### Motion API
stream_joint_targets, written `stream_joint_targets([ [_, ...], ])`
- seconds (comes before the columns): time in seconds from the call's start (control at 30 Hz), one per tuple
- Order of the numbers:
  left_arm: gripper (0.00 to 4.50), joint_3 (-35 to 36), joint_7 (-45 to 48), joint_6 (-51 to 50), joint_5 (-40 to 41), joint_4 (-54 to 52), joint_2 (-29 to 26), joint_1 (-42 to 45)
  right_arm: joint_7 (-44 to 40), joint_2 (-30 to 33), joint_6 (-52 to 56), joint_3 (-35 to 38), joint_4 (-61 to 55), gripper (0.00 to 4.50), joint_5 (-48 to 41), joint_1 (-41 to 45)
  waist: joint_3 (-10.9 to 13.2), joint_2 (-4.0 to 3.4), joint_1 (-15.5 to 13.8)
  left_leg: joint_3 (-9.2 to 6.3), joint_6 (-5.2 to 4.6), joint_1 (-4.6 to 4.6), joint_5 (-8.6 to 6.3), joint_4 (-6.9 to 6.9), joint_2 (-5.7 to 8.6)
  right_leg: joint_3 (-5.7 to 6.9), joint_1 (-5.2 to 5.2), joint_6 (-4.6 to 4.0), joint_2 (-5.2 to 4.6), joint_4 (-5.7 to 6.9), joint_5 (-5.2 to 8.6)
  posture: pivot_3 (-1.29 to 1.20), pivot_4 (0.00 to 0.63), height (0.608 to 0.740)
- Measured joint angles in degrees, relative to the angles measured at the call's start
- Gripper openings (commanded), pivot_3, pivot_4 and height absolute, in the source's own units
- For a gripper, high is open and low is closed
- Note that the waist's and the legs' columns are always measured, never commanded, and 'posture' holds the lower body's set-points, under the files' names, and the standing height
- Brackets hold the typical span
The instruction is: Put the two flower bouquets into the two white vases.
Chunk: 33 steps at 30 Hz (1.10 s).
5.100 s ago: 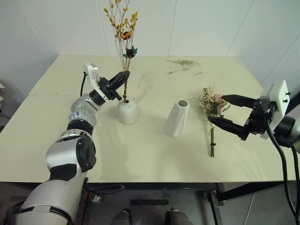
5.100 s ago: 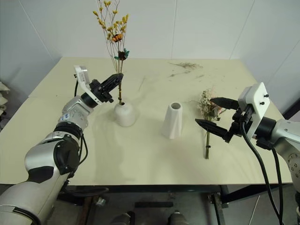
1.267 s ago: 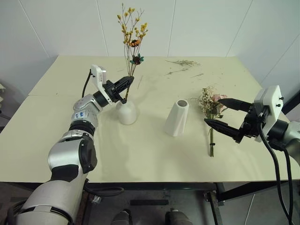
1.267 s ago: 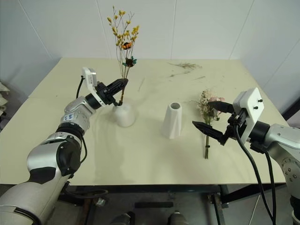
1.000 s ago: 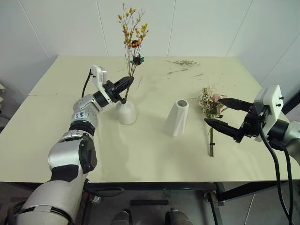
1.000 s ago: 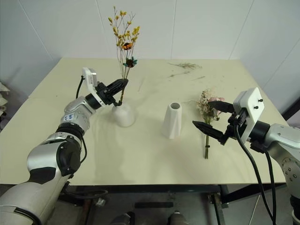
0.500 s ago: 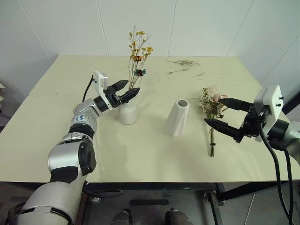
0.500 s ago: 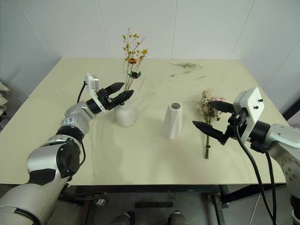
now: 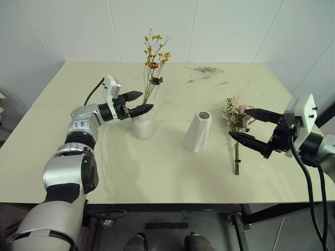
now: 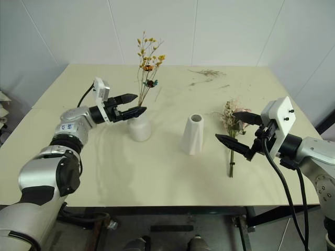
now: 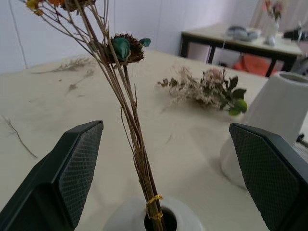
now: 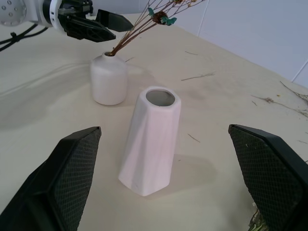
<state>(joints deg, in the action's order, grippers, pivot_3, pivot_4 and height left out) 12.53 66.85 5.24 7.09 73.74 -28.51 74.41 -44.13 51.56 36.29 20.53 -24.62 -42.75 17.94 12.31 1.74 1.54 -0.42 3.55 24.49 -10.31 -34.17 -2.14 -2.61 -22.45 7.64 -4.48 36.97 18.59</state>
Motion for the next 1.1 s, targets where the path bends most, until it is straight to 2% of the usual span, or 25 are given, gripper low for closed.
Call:
stream_joint_targets([
  [0.17,4.48,-3.2,-2.0,-3.6,-2.9,-1.1,-1.8,3.5,0.0,-0.2,-0.2,-0.2,0.3,4.5,0.1,0.4,0.0,0.0,0.0,0.0,0.0,0.01,0.0,0.0,0.0,0.0,0.0,0.0,0.0,-0.01,0.0,0.0,0.15,0.74],
  [0.3,4.48,-8.1,-5.7,-7.2,-7.4,-1.0,-1.9,5.9,-0.1,-0.6,-0.6,-1.4,0.8,4.5,0.8,1.5,0.0,0.01,0.0,-0.01,0.0,0.02,0.0,0.0,0.0,0.0,0.0,0.0,0.0,-0.02,0.0,0.0,0.15,0.74],
  [0.47,4.48,-10.8,-8.3,-11.2,-9.9,-0.7,-1.4,8.7,-0.1,-1.1,-1.3,-1.7,1.6,4.5,1.3,1.5,0.0,0.02,-0.1,-0.01,-0.01,0.09,-0.01,0.03,0.0,0.0,-0.05,0.02,0.0,-0.06,0.01,0.0,0.15,0.74],
  [0.7,4.48,-11.3,-13.7,-13.9,-11.2,1.2,0.9,11.9,-0.1,-1.2,-1.3,-1.6,1.3,4.5,1.2,0.9,0.0,0.02,0.0,-0.01,-0.02,0.09,-0.01,0.02,0.0,0.0,-0.05,0.03,0.0,-0.06,0.01,0.0,0.15,0.74],
  [1.1,4.48,-12.0,-15.7,-16.4,-13.2,1.6,1.9,13.0,0.4,-1.0,-1.0,0.0,-0.6,4.5,0.7,1.4,0.0,0.04,0.0,-0.01,-0.02,0.1,-0.01,0.02,0.01,0.0,-0.06,0.03,0.01,-0.04,0.01,0.0,0.15,0.74],
])
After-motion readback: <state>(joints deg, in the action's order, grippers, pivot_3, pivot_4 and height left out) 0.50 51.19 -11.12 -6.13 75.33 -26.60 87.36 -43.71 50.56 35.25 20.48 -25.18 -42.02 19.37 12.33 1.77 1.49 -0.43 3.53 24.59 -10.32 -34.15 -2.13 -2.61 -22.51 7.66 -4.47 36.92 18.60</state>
